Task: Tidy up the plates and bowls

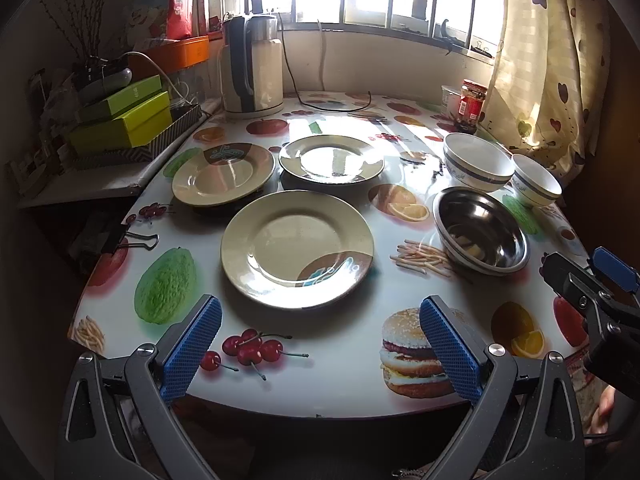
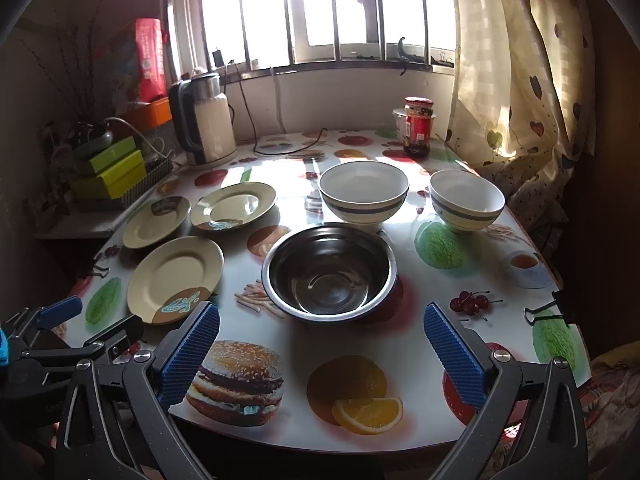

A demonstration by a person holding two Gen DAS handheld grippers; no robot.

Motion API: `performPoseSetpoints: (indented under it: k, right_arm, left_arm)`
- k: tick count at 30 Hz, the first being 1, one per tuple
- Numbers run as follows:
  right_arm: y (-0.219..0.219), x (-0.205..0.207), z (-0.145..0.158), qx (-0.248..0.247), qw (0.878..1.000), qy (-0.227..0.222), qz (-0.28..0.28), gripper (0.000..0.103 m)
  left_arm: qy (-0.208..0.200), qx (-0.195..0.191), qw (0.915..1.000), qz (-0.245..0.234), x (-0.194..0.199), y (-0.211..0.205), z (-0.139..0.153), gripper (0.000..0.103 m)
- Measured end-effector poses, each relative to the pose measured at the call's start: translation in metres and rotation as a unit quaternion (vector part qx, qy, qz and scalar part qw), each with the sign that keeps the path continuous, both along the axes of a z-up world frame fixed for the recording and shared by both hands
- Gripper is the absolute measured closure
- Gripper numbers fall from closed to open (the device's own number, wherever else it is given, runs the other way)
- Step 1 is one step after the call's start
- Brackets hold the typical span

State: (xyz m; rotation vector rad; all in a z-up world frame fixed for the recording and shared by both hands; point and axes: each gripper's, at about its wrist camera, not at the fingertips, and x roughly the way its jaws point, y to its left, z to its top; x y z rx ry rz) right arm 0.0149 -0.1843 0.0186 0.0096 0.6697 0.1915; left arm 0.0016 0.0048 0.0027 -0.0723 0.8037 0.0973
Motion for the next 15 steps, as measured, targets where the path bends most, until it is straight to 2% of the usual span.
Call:
performPoseSetpoints:
  k: [7,11,15]
  right_arm:
    - [-0.0009,0.0019,0.0033,0.003,1.0,-0.011,-0.004,0.0]
    - [0.0026,0.0027,0.0027,-0.011,1.0,-0.006,-0.008,0.0]
    - [0.0017,0.003,-0.001,-0.028,0.999,0.007,-0.035,0.0]
  left_arm:
    - [-0.005,-0.001,1.0,0.0,-0.0002,0.001,0.0013,0.003]
    - [-0.006,-0.004,1.0,-0.003,-0.0008,0.0007,0.0013,0.003]
    - [-0.006,-0.002,0.9999,-0.008,-0.0003,-0.0018,0.0021,0.003]
